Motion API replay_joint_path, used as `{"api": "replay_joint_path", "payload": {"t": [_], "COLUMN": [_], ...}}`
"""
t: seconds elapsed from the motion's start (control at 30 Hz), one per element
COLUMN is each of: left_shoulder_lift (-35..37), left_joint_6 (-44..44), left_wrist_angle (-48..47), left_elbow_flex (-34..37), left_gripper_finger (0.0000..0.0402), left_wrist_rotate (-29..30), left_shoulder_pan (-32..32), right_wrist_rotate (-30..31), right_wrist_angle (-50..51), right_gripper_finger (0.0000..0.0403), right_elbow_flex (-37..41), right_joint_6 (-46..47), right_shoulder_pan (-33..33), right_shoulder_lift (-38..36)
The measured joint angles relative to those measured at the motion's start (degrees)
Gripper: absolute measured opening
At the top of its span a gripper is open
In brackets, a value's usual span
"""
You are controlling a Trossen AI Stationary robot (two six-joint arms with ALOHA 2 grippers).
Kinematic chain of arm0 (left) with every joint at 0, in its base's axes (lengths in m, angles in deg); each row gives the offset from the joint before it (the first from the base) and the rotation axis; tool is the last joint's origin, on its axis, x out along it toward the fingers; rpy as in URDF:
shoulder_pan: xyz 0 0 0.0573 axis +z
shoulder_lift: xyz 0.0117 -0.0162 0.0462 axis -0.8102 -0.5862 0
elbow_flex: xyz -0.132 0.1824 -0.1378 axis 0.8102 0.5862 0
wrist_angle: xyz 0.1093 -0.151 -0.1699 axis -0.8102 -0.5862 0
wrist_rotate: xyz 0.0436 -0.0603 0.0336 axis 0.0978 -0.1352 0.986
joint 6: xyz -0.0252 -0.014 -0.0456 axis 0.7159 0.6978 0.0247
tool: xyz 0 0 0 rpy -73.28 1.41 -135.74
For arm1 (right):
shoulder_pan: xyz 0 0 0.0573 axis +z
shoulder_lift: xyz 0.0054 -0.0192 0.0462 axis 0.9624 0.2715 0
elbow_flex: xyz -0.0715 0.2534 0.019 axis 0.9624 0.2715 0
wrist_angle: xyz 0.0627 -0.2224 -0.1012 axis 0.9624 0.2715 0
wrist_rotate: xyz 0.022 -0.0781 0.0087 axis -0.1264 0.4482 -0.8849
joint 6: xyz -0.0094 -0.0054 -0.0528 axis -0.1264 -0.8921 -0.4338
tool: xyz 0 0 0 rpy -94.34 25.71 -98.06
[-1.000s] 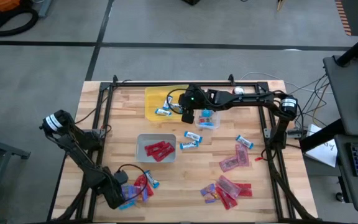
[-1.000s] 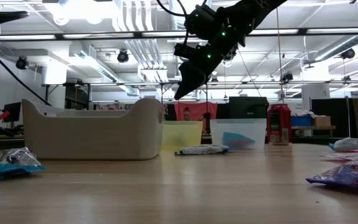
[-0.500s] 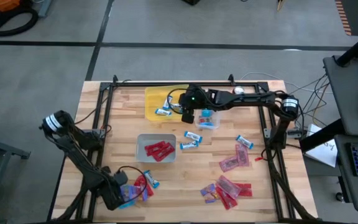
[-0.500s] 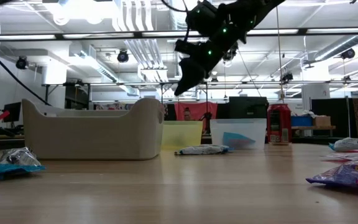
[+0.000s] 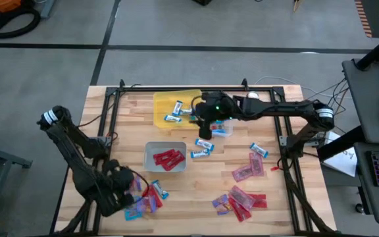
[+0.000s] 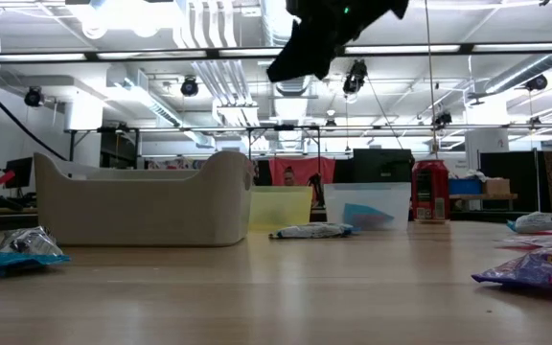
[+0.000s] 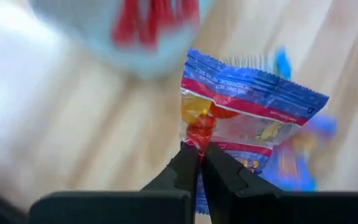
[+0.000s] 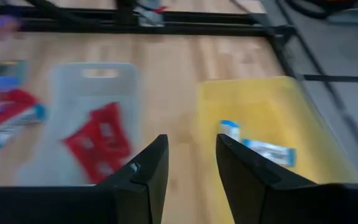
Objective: Sort candy
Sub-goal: Put the blue candy into the transparent bin
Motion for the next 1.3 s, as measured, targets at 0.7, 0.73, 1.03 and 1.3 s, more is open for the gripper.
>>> {"api": "replay_joint_path", "payload": {"t": [0.7, 0.73, 1.03, 1.3], "left_shoulder_lift": [1.4, 0.7, -2.3, -3.5], "left_joint_6": [-22.3, -22.3, -22.1, -26.5], "left_wrist_angle": [0.0, 0.1, 3.9, 13.3], "left_elbow_flex": [-1.4, -1.3, -1.3, -1.3], "left_gripper_finger": [0.0000, 0.0000, 0.0000, 0.0000], "left_wrist_rotate": [37.5, 38.0, 41.9, 46.8], "left_shoulder_pan": [18.9, 19.4, 21.7, 22.4], "right_wrist_rotate": [15.6, 15.6, 15.7, 15.7], "right_wrist_angle": [-24.2, -25.9, -32.3, -32.4], "right_gripper_finger": [0.0156, 0.0161, 0.0198, 0.0200], "right_elbow_flex": [0.6, 0.6, 0.6, 0.6], "right_joint_6": [7.0, 7.1, 8.0, 8.5], "right_shoulder_pan": [15.8, 15.8, 15.7, 15.6], "right_shoulder_lift": [8.9, 9.3, 12.0, 12.4]}}
